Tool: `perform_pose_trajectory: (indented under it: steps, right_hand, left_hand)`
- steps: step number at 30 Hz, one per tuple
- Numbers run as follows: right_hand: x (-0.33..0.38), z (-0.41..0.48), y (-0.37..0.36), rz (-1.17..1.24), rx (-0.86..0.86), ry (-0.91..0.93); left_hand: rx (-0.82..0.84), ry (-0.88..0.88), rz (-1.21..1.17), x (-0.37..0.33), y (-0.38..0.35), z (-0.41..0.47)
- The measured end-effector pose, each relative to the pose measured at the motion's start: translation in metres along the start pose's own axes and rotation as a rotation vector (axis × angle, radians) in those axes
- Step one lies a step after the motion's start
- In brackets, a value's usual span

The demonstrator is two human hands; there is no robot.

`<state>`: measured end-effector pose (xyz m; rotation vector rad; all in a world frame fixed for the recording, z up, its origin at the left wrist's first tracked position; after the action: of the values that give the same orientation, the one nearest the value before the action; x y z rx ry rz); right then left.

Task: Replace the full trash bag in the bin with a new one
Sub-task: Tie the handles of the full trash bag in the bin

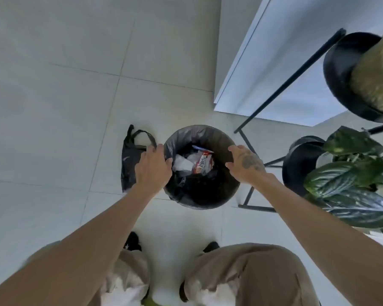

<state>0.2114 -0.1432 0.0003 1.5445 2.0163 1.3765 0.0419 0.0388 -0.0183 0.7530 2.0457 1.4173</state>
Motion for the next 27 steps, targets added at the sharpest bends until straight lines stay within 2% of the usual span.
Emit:
perform_pose_trajectory:
  steps: [3,9,13,16,21,27]
  right_hand:
    - [-0.005,0.037,-0.011,-0.042,-0.122,0.059]
    - [-0.004,0.089,-0.029,-0.117,-0.219,0.120]
    - [-0.004,0.095,-0.036,-0.229,-0.273,0.138]
    - [-0.012,0.082,-0.038,-0.283,-0.322,0.105]
    - [-0.036,0.040,-0.061,-0.257,-0.322,-0.026]
    - [-0.061,-0.006,-0.090,-0.015,-0.301,-0.115]
  left_hand:
    - [-0.077,0.011,-0.020,0.003,-0.029,0.022]
    - [-0.159,-0.037,-0.101,0.003,-0.074,0.058]
    - [-0.166,-0.029,-0.177,0.006,-0.092,0.064]
    - [-0.146,-0.082,-0.130,0.009,-0.093,0.066]
    - [-0.099,-0.071,-0.138,0.026,-0.091,0.044]
    - [0.033,0.049,-0.484,0.049,-0.114,0.003]
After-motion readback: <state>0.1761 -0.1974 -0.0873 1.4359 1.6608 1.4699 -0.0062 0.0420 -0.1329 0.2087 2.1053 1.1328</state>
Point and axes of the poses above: each hand's wrist, its own z-axis towards the middle knuckle, its own y-axis out of the back of the hand, x = y × z, the point moved 6 cm from there along z, towards the middle knuckle, and after that the axes turned 14 degrees about z, right-handed, at the moved point
